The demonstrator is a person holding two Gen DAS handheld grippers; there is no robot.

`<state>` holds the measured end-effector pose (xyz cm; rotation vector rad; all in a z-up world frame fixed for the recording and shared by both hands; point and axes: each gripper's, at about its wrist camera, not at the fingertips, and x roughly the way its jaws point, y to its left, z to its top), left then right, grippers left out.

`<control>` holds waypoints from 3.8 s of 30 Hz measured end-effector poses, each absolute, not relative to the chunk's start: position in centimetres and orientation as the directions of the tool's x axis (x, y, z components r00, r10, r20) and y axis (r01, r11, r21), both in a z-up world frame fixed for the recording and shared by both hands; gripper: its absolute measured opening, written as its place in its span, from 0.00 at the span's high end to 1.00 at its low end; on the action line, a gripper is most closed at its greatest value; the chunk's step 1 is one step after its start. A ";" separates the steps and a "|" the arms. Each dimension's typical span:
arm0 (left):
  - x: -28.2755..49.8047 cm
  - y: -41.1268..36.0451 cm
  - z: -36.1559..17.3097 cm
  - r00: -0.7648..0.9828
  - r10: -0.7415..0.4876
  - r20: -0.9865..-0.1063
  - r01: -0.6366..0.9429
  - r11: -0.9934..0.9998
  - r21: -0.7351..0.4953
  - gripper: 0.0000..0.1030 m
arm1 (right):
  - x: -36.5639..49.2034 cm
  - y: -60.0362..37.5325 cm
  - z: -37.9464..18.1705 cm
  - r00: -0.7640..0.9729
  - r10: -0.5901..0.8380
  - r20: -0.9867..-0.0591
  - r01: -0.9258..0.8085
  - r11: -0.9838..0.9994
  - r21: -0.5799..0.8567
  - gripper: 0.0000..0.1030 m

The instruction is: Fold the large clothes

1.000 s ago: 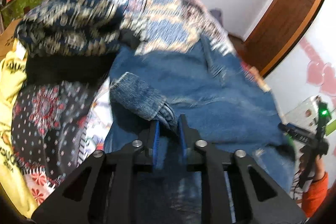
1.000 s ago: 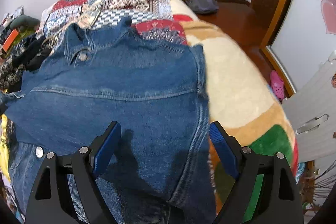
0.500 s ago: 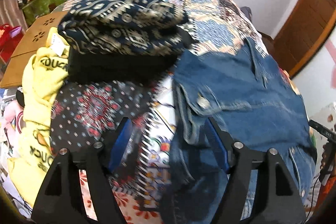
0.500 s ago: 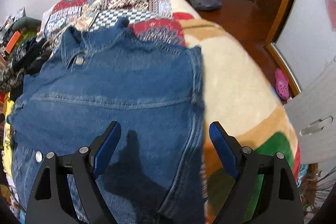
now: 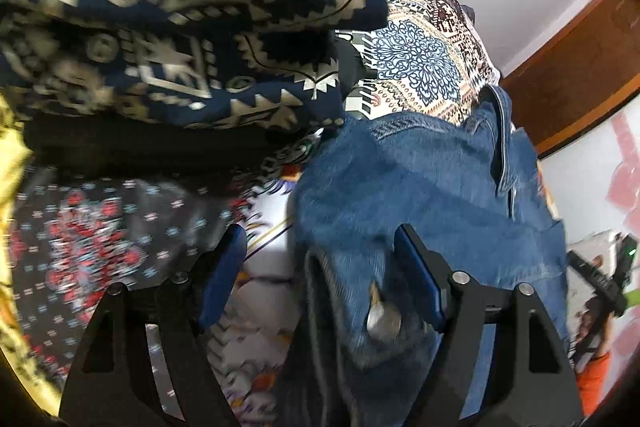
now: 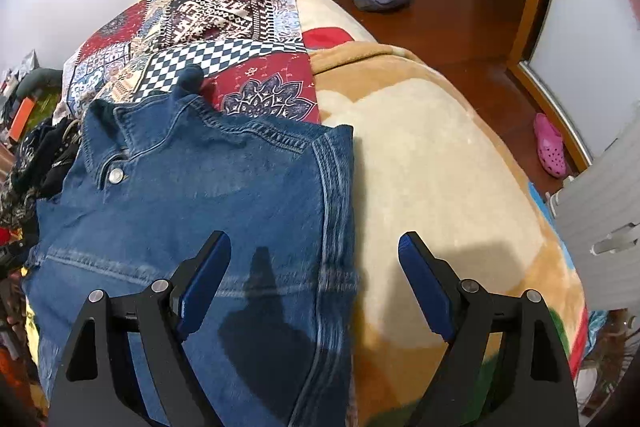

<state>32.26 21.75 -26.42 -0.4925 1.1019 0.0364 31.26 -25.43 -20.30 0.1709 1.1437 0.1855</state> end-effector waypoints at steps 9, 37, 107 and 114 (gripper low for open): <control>35.2 21.4 -28.3 0.454 -0.264 -0.851 -0.242 0.883 -0.403 0.36 | 35.0 -25.9 -23.0 0.352 0.261 -0.899 -0.028 0.963 0.269 0.71; 41.4 13.2 -12.1 0.642 -0.080 -0.763 -0.052 0.988 -0.148 0.94 | 37.6 -22.3 -9.1 0.638 0.243 -0.731 -0.217 0.967 0.133 0.87; 18.8 11.2 -24.4 0.370 -0.307 -0.877 -0.070 0.932 -0.356 0.53 | 21.2 -28.2 -20.2 0.350 0.250 -0.903 -0.111 0.968 0.225 0.67; 19.6 10.0 -21.8 0.428 -0.267 -0.863 0.006 0.956 -0.293 0.82 | 20.6 -26.8 -18.5 0.379 0.249 -0.891 -0.187 0.964 0.190 0.89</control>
